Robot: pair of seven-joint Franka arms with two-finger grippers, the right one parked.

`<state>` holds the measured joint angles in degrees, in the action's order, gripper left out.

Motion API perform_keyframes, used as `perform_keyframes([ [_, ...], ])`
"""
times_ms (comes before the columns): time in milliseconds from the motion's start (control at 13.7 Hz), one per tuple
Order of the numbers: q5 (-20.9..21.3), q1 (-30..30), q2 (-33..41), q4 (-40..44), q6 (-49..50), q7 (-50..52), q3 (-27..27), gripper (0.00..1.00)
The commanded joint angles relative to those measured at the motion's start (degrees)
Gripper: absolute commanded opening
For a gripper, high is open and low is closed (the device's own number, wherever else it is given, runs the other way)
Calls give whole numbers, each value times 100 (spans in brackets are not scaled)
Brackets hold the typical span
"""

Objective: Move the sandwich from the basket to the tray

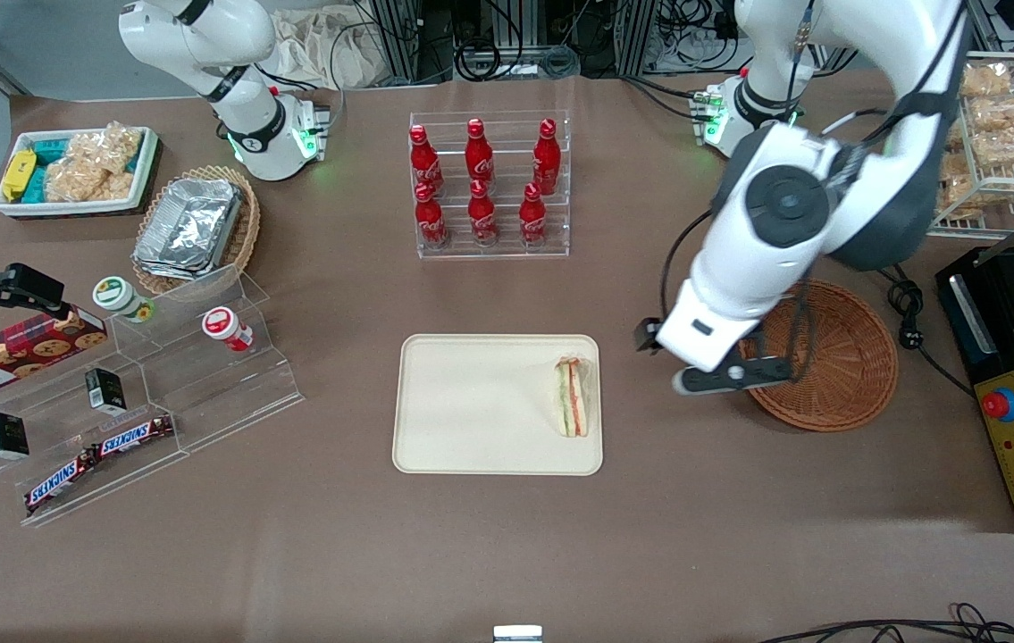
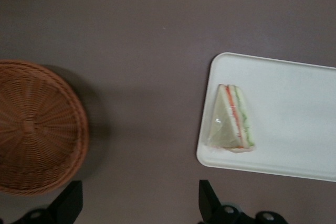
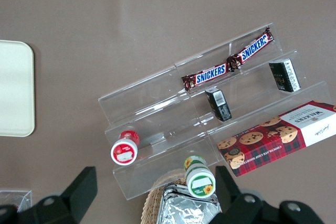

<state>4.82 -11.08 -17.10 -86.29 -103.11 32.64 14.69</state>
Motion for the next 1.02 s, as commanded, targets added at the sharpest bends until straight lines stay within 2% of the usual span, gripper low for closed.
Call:
perform_keyframes([
  [0,-314,552,618,-37,816,-660,78,99],
  [365,-517,1317,1524,-63,1925,-1549,69,99],
  [510,-517,1345,1718,-37,2076,-1838,-166,99],
  [656,-508,1336,1684,94,2067,-2164,-370,99],
  [948,-517,1398,1613,270,2128,-2315,-370,99],
])
